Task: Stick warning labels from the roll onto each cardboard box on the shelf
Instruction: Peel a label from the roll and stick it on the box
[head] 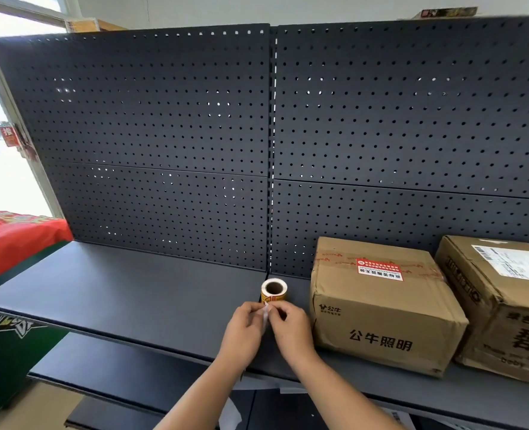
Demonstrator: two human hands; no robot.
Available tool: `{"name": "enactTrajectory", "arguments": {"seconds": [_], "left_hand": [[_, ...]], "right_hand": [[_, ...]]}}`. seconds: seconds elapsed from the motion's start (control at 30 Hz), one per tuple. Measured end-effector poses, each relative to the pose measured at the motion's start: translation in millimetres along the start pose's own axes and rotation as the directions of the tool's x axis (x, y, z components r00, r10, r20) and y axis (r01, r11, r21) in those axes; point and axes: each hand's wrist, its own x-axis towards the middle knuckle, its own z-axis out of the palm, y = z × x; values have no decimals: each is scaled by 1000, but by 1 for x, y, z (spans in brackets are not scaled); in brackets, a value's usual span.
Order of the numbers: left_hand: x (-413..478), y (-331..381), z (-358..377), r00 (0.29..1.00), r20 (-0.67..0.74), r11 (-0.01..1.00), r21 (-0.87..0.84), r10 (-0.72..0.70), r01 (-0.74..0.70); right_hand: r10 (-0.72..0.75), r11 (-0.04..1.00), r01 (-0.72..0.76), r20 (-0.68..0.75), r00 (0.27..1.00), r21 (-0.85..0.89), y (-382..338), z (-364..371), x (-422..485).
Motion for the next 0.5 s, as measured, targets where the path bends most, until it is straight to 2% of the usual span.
{"name": "enactTrajectory", "arguments": {"seconds": [0.1,0.33,0.5], "left_hand": [[-3,0,0,1000,1,997,-78,-19,19],[-3,0,-5,999,-51,1000,19,13,-12],[-4,0,-7,993,-114,1000,2,-21,22]], "right_hand": [[-2,1000,2,-25,1000,-8,-2,1,-4],[1,995,-8,-73,997,-96,-7,0,-5],[32,994,-45,-129,991,-97,-14,-2,-8]]}}
